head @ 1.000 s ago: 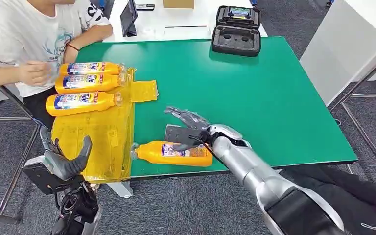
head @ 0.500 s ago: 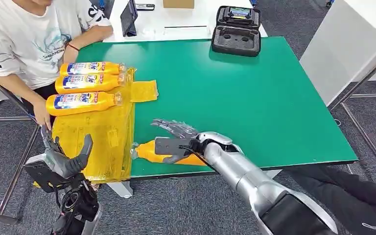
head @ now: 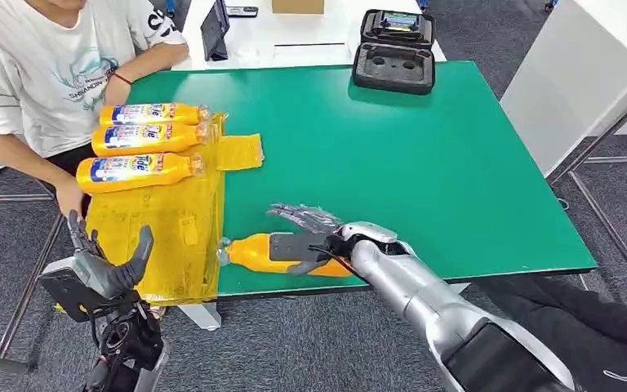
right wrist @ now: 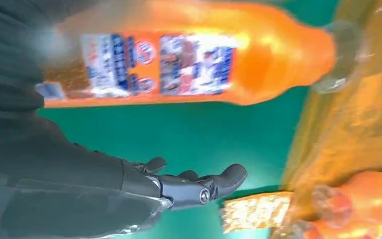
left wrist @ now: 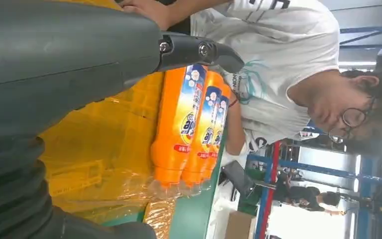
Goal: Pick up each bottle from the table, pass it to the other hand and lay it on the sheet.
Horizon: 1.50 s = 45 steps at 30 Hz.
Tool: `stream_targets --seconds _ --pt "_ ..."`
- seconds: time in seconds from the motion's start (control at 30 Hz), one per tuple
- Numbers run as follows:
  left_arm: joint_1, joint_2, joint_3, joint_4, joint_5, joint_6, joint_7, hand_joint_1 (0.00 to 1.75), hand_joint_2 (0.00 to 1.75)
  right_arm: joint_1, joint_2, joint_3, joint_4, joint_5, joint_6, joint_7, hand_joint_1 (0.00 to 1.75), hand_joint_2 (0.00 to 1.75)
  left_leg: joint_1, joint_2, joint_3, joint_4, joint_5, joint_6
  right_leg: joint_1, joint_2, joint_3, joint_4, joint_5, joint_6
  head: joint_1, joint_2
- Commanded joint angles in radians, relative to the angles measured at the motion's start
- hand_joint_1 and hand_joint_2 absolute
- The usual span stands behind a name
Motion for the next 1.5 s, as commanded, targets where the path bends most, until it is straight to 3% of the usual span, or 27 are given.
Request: stream_targets --seconds 0.03,1.5 --pt "-0.026 0.021 -0.012 0.070 0.010 -0.002 0.003 0.00 1.75 -0.029 -0.077 0.077 0.046 0.015 -0.001 0.039 0.00 1.75 -0.001 -0.001 0.006 -0.002 -0.001 0.000 -0.001 -0.003 0.006 -0.001 -0.002 0.001 0.000 0.000" --pt "-0.018 0.024 0.001 0.072 0.034 -0.010 0.003 0.00 1.75 -0.007 -0.064 0.138 0.100 0.021 0.000 0.069 0.00 1.75 -0.001 0.000 0.007 -0.002 -0.001 0.000 -0.001 -0.001 0.006 -0.001 -0.001 0.000 0.000 0.000"
